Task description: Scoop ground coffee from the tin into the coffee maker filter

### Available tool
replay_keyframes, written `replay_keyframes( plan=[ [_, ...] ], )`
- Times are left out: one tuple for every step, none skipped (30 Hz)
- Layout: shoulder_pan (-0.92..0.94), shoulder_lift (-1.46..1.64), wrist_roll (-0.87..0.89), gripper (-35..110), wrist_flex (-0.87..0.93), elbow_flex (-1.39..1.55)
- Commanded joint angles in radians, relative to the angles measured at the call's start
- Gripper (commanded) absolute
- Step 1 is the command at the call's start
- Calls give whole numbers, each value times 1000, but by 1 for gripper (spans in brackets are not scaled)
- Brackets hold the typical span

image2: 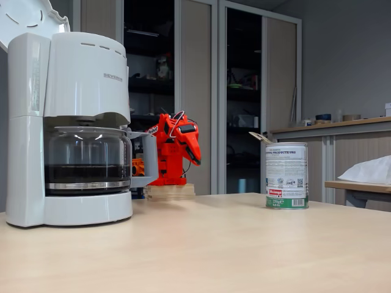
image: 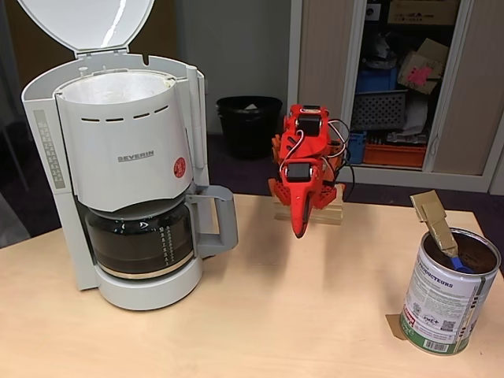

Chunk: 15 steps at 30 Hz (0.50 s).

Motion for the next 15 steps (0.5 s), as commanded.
replay_keyframes(
  plan=[
    [-2,21,-12,0,46,8],
    [0,21,-15,0,52,14],
    [2,20,-17,0,60,20],
    [3,20,-25,0,63,28],
    [3,20,-46,0,64,35],
    [5,18,-54,0,66,49],
    [9,18,-57,0,80,52],
    [9,18,-60,0,97,52],
    [9,18,-66,0,115,52],
    [11,18,-77,0,130,52],
    [11,18,-89,0,146,52],
    [11,18,-91,0,166,52],
    [11,18,-87,0,186,52],
    [11,18,-87,0,207,52],
    [11,18,-86,0,233,52]
  ],
)
